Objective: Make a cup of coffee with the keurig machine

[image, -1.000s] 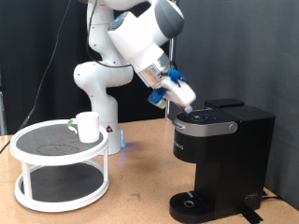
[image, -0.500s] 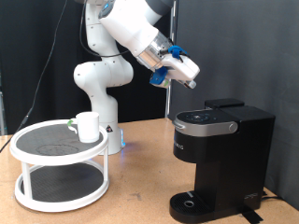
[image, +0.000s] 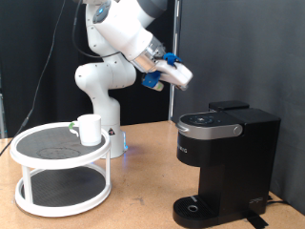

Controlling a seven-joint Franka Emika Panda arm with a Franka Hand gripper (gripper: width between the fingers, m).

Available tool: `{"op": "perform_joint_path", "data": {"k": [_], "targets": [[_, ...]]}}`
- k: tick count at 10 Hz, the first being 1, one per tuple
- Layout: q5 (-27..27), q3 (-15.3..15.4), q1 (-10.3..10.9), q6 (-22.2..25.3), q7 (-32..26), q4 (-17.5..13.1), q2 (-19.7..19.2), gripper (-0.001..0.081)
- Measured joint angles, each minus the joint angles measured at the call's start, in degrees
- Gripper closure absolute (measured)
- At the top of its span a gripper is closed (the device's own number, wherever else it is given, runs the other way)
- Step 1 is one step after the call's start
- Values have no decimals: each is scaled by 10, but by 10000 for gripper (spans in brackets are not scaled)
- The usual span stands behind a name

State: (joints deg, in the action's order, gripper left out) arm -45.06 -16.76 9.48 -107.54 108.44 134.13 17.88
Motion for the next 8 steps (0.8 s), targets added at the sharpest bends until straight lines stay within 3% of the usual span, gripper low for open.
{"op": "perform_joint_path", "data": {"k": [2, 4, 6, 8], "targets": [[17, -2, -17, -12, -4, 31, 32, 806], [-17, 2, -18, -84, -37, 68, 63, 806], [-3, 2, -21, -70, -21, 68, 62, 806], [-1, -8, -39, -66, -6, 80, 73, 806]]}}
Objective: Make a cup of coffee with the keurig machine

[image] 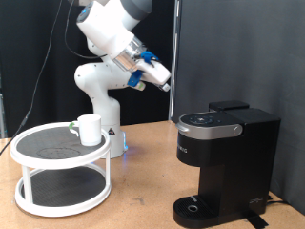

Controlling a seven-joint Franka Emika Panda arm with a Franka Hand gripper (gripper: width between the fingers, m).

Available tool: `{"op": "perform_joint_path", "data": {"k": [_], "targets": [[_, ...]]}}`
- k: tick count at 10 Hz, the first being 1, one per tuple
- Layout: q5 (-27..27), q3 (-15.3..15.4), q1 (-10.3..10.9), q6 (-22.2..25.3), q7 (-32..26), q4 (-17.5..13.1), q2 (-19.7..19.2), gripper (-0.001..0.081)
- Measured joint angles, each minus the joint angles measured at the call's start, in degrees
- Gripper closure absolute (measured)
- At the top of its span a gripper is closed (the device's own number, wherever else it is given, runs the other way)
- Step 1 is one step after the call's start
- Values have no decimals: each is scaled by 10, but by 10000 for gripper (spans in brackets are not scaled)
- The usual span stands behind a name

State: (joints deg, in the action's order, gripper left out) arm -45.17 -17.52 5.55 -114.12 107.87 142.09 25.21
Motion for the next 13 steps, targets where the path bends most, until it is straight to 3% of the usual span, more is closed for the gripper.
{"op": "perform_joint_path", "data": {"k": [2, 6, 9, 13], "targets": [[11, -20, -23, 24, -4, 13, 22, 806], [98, -58, -60, 116, -46, 19, 58, 806], [92, -62, -67, 102, -39, 24, 59, 806], [99, -99, -127, 122, -30, 41, 78, 806]]}}
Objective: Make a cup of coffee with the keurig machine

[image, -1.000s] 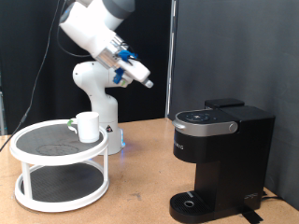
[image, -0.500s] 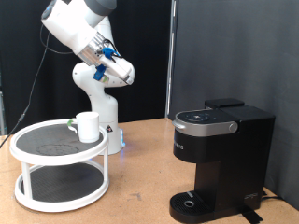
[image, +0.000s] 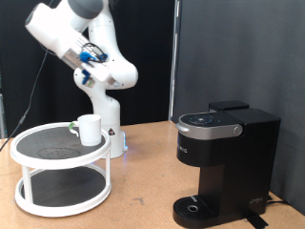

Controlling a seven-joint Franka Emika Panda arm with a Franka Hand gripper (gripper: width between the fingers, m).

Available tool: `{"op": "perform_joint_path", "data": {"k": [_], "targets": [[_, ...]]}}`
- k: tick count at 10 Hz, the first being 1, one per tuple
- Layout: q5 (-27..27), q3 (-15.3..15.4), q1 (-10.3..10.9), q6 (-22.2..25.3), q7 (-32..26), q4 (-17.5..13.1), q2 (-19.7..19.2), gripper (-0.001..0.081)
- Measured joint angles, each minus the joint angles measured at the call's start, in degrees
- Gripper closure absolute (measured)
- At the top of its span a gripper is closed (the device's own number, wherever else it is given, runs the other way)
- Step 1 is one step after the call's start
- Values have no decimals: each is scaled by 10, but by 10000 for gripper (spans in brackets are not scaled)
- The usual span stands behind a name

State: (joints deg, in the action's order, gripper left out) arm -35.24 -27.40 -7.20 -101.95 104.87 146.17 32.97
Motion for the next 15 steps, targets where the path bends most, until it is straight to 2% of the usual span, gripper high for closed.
{"op": "perform_joint_path", "data": {"k": [2, 5, 7, 10, 15], "targets": [[13, -28, -24, 43, -4, -4, 9, 806], [82, -71, -47, 135, -27, -30, 13, 806], [120, -94, -59, 167, -50, -45, 14, 806], [133, -108, -77, 153, -64, -44, 18, 806], [141, -112, -78, 108, -90, -19, 16, 806]]}}
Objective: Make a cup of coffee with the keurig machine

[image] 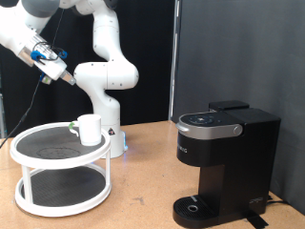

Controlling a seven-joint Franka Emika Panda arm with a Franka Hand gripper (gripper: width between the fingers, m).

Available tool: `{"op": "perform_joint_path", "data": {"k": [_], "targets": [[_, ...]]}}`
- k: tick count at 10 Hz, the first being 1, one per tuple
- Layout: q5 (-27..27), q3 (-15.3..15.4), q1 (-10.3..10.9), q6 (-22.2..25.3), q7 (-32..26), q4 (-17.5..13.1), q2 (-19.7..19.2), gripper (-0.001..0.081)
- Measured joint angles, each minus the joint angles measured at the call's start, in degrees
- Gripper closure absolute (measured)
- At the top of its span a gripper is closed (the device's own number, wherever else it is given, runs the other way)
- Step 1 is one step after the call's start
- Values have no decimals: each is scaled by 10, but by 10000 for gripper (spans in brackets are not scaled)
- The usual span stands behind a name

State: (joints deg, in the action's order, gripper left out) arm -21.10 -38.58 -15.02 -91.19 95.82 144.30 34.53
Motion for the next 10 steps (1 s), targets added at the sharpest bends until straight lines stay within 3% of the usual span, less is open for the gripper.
{"op": "perform_joint_path", "data": {"k": [5, 6, 7, 8, 9, 10], "targets": [[16, -7, -1, -63, -20, 42, -2, 782], [16, -11, -1, -82, -24, 54, -3, 601], [16, -17, -1, -98, -27, 64, -4, 601], [16, -21, -1, -110, -28, 72, -7, 398], [16, -25, -1, -121, -32, 78, -13, 264], [15, -30, -1, -134, -36, 84, -20, 264]]}}
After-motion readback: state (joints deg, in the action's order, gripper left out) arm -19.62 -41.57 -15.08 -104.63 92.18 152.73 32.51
